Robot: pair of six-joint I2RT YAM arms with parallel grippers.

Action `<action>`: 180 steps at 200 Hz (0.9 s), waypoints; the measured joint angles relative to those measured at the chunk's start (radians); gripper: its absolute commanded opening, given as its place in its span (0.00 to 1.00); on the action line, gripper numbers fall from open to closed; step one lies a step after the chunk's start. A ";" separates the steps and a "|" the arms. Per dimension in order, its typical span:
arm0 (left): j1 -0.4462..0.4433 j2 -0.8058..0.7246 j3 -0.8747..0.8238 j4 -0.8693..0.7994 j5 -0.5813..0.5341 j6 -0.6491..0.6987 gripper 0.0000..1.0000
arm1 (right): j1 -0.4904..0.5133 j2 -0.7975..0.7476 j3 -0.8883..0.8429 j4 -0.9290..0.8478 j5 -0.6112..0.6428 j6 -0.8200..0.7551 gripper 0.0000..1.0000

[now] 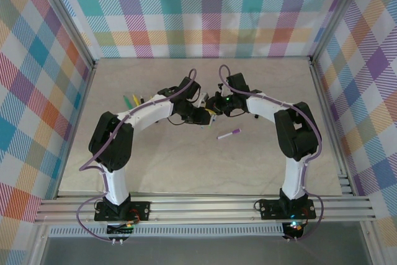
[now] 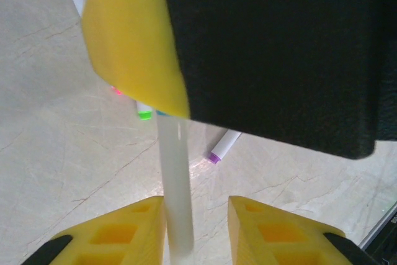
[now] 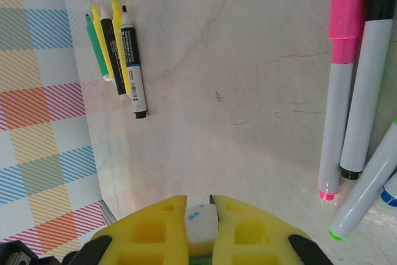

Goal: Open the pen caps

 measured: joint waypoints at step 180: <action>-0.110 -0.295 -0.273 0.234 -0.029 -0.082 0.00 | -0.130 0.206 0.463 -0.401 -0.080 -0.005 0.00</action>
